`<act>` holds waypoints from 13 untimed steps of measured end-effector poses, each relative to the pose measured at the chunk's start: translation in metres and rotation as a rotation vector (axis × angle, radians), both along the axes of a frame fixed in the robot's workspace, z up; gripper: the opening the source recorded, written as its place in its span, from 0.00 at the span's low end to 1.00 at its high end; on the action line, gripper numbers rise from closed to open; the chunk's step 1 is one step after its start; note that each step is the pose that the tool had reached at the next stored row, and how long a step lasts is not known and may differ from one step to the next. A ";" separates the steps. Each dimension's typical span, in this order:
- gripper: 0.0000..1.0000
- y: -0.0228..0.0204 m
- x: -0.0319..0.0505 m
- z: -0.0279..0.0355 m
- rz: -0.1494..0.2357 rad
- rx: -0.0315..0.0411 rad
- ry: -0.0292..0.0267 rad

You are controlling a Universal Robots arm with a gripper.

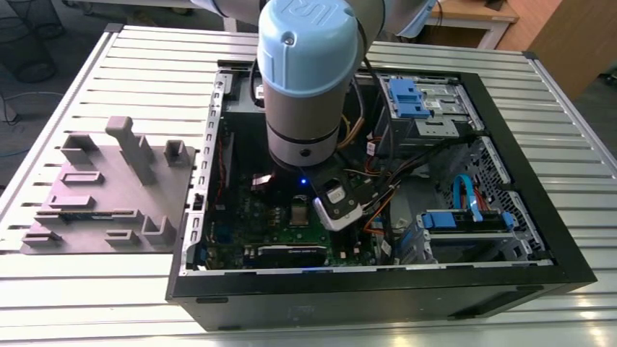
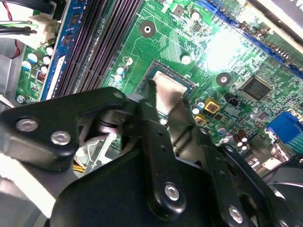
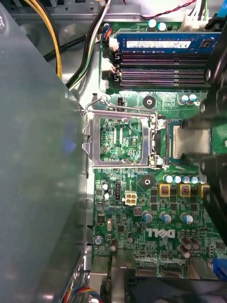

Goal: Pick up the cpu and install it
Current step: 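Place the cpu into insertion slot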

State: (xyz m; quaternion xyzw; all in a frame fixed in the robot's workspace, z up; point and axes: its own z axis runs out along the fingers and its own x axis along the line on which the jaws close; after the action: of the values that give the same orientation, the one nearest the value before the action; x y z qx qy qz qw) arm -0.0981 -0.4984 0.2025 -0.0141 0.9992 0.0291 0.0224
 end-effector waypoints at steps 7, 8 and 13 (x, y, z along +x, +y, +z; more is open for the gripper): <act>0.11 0.0000 0.0000 0.0011 0.000 0.0000 0.0001; 0.11 0.0000 0.0000 0.0013 0.000 -0.0001 0.0001; 0.11 0.0000 0.0000 0.0009 -0.004 -0.0007 0.0000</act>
State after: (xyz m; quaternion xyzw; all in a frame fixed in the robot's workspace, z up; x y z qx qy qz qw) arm -0.0981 -0.4984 0.2035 -0.0120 0.9993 0.0287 0.0225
